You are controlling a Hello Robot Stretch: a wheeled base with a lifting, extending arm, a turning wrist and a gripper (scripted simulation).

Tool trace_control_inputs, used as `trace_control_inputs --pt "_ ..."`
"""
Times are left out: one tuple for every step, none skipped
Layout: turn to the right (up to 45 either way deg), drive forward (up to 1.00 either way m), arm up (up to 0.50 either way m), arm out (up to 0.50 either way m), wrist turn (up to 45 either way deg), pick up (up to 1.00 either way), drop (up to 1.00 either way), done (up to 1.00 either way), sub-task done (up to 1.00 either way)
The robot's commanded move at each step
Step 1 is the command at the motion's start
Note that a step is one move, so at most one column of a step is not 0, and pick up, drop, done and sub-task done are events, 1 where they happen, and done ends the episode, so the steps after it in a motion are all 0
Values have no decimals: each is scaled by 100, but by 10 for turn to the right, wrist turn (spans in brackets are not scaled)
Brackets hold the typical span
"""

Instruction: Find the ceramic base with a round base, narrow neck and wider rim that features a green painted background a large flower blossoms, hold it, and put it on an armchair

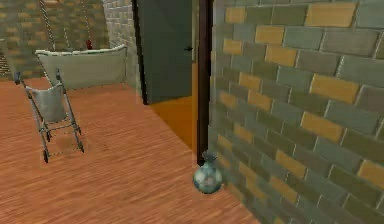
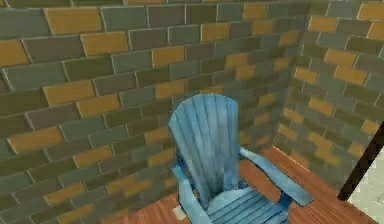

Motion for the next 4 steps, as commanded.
trace_control_inputs --pt "-450 0 0 0 0 0 0 0 0" --pt "-90 0 0 0 0 0 0 0 0" --pt "0 10 0 0 0 0 0 0 0" --pt "450 0 0 0 0 0 0 0 0"
